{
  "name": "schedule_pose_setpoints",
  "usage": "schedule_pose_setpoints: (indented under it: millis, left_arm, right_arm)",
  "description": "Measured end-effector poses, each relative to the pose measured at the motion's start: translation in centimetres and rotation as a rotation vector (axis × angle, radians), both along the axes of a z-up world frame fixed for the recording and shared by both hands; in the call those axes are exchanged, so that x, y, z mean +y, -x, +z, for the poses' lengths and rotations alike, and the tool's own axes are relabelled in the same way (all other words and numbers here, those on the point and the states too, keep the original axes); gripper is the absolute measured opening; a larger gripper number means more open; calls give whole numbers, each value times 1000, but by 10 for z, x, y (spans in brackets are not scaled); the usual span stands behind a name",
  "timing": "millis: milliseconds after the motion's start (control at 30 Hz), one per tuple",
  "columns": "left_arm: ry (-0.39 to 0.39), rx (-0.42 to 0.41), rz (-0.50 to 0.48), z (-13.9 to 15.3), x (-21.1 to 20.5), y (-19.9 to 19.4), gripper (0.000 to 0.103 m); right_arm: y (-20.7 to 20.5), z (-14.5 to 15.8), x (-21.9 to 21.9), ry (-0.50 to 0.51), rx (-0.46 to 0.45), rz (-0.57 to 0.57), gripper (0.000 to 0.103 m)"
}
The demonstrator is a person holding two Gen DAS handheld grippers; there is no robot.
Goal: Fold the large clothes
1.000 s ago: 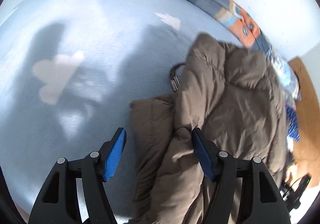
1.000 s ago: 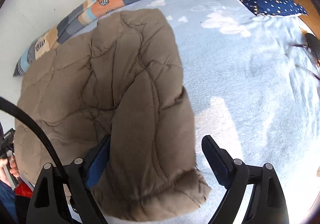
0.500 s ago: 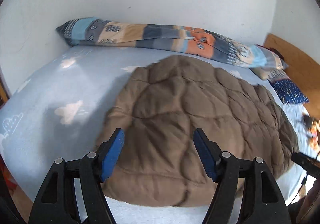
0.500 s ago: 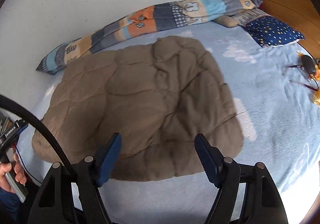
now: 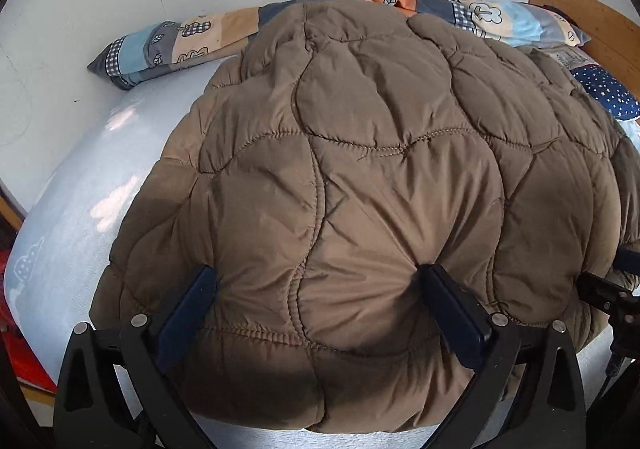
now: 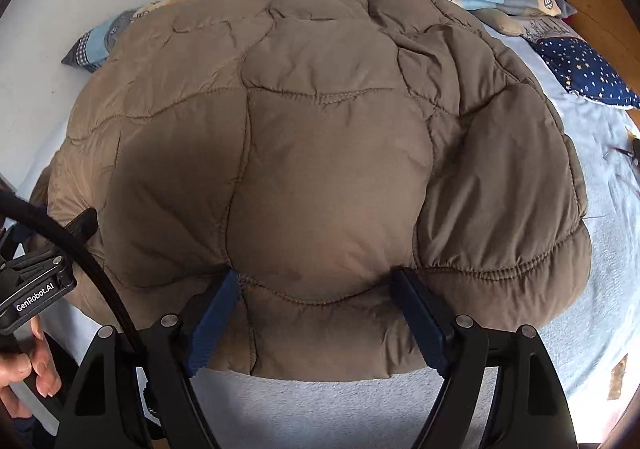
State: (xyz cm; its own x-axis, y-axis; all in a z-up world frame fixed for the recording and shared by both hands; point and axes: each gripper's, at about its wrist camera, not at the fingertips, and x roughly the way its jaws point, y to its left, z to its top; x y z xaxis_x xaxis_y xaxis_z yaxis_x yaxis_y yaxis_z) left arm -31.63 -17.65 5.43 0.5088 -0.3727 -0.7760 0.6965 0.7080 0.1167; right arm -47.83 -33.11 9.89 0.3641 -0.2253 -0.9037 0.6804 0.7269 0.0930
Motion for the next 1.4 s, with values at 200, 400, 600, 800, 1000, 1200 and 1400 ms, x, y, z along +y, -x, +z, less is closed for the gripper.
schedule_pose_setpoints:
  millis: [200, 400, 600, 800, 1000, 1200, 1400]
  left_arm:
    - [25, -74, -4, -4, 1, 10, 103]
    - [55, -88, -9, 1, 7, 13, 103]
    - [59, -94, -21, 4, 11, 15, 103]
    - [57, -99, -29, 6, 14, 17, 103]
    - [57, -99, -27, 5, 14, 17, 103]
    - [52, -103, -29, 6, 16, 18, 103]
    - [51, -106, -29, 6, 17, 18, 103]
  right_arm:
    - [-7, -5, 5, 19, 33, 13, 93]
    - [-1, 1, 14, 52, 27, 31, 94]
    - [3, 9, 35, 105, 39, 49, 94]
    - [13, 19, 47, 128, 34, 51, 94]
    - [25, 28, 51, 113, 6, 21, 95]
    - [37, 37, 38, 134, -31, -55, 95]
    - [45, 32, 19, 76, -50, -159, 94]
